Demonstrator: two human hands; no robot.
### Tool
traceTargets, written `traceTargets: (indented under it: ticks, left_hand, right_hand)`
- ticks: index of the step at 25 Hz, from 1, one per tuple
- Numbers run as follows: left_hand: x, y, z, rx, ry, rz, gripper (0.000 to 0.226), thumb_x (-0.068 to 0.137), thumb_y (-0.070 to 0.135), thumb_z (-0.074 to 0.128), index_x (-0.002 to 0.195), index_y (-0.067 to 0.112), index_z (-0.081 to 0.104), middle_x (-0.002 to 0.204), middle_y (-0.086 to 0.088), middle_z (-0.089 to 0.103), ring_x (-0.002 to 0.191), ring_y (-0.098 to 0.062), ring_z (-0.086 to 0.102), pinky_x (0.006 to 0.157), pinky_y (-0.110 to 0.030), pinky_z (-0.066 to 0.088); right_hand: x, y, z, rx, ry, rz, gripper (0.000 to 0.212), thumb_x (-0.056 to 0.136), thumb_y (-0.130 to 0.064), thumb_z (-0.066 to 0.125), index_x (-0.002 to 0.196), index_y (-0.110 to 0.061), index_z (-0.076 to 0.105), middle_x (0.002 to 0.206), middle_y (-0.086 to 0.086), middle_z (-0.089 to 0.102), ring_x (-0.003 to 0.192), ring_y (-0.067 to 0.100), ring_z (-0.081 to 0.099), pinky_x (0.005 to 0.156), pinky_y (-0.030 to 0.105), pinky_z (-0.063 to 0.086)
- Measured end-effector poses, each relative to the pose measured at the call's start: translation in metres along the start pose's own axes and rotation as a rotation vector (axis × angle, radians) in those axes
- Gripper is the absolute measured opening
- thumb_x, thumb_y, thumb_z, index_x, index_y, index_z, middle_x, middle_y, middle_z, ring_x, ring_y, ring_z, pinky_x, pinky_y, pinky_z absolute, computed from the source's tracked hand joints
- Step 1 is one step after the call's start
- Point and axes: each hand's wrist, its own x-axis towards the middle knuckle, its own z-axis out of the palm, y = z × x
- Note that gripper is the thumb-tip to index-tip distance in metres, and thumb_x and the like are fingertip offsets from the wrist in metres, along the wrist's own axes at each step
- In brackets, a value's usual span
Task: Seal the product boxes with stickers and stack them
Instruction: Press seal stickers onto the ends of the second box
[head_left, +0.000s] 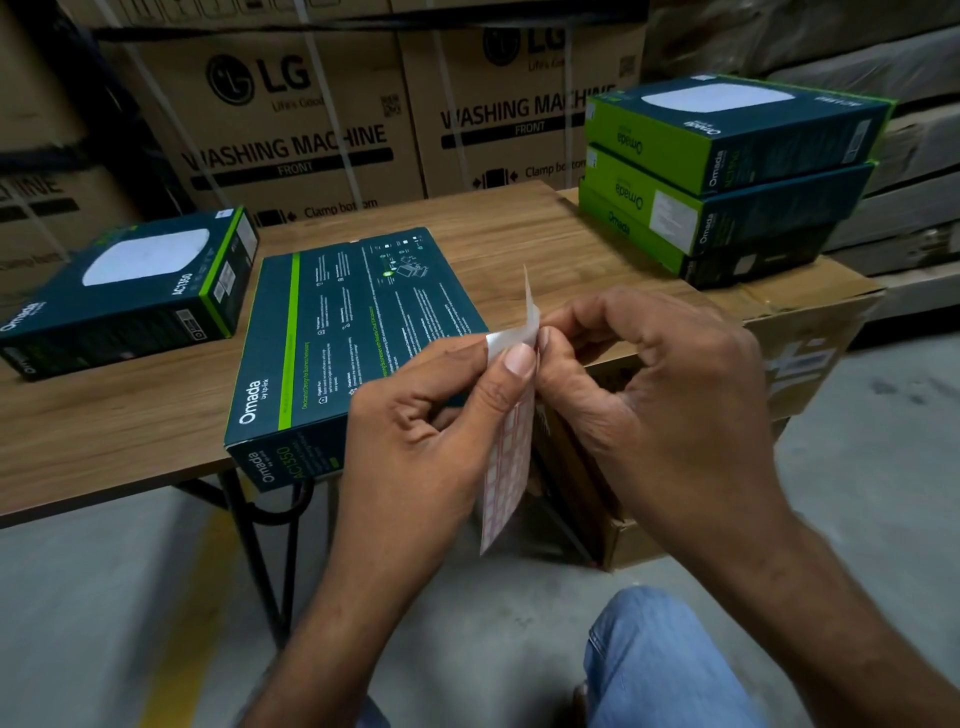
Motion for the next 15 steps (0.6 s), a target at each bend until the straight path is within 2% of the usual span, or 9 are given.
traceTargets:
  ticks: [2, 5, 9, 15]
  left_hand:
    - [0.0, 0.001, 0.001, -0.005, -0.011, 0.002, 0.016, 0.1, 0.018, 0.068, 0.108, 0.02, 0.081, 0.101, -0.008, 0.077, 0.1, -0.027, 0.073, 0.089, -0.056, 0.059]
    - [0.0, 0.004, 0.003, -0.054, 0.02, -0.034, 0.018, 0.097, 0.019, 0.068, 0.111, 0.02, 0.08, 0.105, 0.001, 0.081, 0.102, -0.017, 0.076, 0.094, -0.045, 0.062]
    - [-0.001, 0.005, 0.002, -0.107, 0.068, -0.094, 0.02, 0.095, 0.014, 0.068, 0.111, 0.012, 0.079, 0.101, 0.0, 0.081, 0.093, -0.012, 0.076, 0.081, -0.025, 0.06]
    - [0.0, 0.01, -0.002, -0.147, 0.097, -0.157, 0.017, 0.09, 0.025, 0.07, 0.099, 0.018, 0.082, 0.091, -0.003, 0.081, 0.082, -0.012, 0.075, 0.076, -0.025, 0.06]
  right_hand:
    - [0.001, -0.001, 0.001, -0.004, 0.008, -0.004, 0.023, 0.098, -0.042, 0.063, 0.093, -0.021, 0.071, 0.083, -0.021, 0.061, 0.078, 0.001, 0.06, 0.076, 0.046, 0.054]
    - [0.001, -0.001, 0.002, 0.012, 0.018, 0.002, 0.018, 0.098, -0.04, 0.063, 0.094, -0.023, 0.069, 0.084, -0.025, 0.055, 0.08, 0.001, 0.059, 0.077, 0.046, 0.054]
    - [-0.003, -0.001, 0.0, 0.037, 0.006, -0.005, 0.013, 0.1, -0.033, 0.066, 0.101, -0.023, 0.074, 0.092, -0.023, 0.061, 0.087, 0.004, 0.064, 0.079, 0.048, 0.055]
    - [-0.008, 0.001, 0.003, -0.054, 0.013, -0.133, 0.019, 0.099, -0.03, 0.069, 0.112, -0.019, 0.077, 0.104, -0.007, 0.075, 0.098, 0.013, 0.066, 0.082, 0.048, 0.053]
